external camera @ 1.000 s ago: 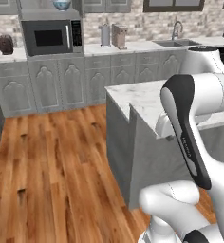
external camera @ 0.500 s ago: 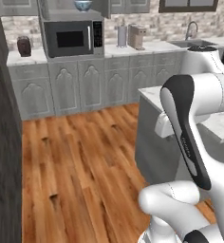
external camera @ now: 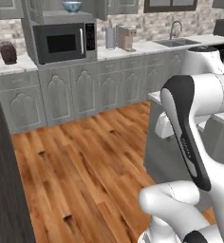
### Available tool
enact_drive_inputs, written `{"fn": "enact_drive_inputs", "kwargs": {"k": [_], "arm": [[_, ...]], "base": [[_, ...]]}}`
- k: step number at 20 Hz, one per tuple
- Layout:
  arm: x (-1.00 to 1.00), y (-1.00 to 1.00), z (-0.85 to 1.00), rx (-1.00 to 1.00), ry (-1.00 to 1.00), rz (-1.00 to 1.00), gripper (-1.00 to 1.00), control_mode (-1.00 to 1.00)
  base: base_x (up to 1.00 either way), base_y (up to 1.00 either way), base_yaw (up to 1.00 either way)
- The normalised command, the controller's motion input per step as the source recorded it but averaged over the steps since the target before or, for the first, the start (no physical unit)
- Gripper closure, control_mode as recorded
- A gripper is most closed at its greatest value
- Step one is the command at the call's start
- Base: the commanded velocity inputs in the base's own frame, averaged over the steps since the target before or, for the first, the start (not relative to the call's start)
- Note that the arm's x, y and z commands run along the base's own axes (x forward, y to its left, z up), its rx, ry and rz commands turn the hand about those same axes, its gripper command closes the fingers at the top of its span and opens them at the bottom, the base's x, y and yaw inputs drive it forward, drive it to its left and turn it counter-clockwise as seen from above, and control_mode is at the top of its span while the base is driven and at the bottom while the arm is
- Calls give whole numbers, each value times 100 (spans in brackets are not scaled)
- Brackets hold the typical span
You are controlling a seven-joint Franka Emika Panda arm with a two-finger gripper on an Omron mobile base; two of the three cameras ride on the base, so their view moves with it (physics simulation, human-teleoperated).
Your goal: Pick up the bowls from the cabinet and place each bowl in front of a stool on the dining counter.
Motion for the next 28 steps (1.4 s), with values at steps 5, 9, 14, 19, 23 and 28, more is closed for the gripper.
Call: {"fn": "enact_drive_inputs", "kwargs": {"k": [5,9,14,19,23,28], "arm": [[0,0,0,0,0,0,-100,100],[0,0,0,0,0,0,-100,100],[0,0,0,0,0,0,-100,100],[0,0,0,0,0,0,-100,100],[0,0,0,0,0,0,-100,100],[0,0,0,0,0,0,-100,100]], "base": [[89,59,-19],[100,39,-8],[99,8,-1],[95,7,0],[97,0,0],[91,-5,0]]}}
